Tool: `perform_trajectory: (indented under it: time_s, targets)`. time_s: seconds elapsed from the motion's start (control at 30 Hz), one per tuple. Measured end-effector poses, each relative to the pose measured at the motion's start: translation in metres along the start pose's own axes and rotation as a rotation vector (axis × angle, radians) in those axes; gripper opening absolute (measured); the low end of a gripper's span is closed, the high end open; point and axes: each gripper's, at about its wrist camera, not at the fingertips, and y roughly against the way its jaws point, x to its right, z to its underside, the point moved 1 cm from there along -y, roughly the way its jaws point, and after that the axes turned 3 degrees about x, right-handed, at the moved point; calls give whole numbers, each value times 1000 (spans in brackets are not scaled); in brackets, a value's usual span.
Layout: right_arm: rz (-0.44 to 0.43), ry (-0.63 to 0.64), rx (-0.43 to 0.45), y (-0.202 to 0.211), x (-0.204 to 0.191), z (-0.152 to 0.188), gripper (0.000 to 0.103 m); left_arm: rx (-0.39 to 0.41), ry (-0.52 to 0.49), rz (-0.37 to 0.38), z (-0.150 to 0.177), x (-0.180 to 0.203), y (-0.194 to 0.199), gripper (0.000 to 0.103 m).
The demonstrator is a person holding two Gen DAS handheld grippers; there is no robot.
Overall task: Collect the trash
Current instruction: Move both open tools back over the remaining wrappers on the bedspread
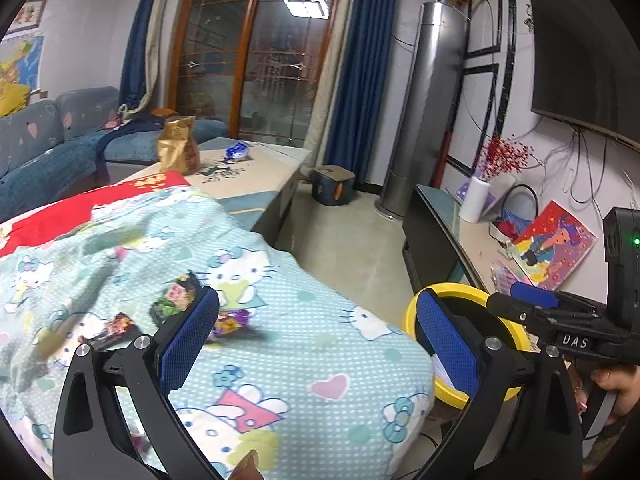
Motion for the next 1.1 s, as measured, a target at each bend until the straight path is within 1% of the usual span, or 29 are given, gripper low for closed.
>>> perform_trajectory:
  time_s: [0.27, 0.5, 0.83, 1.0, 1.1]
  targets:
    - [-62, 38, -18, -15, -31, -4, 65, 15, 46, -66, 1, -32, 15, 96]
    - [-115, 68, -34, -34, -59, -7, 65, 17, 93, -140, 6, -66, 28, 96]
    - [-190, 105, -79, -64, -101, -4, 65, 8, 152, -234, 17, -108, 46, 96]
    - [-249, 103, -116, -84, -123, -4, 65, -2, 182, -278, 27, -124, 53, 96]
    - [-261, 132, -134, -97, -138, -2, 65, -21, 200, -296, 34, -133, 54, 96]
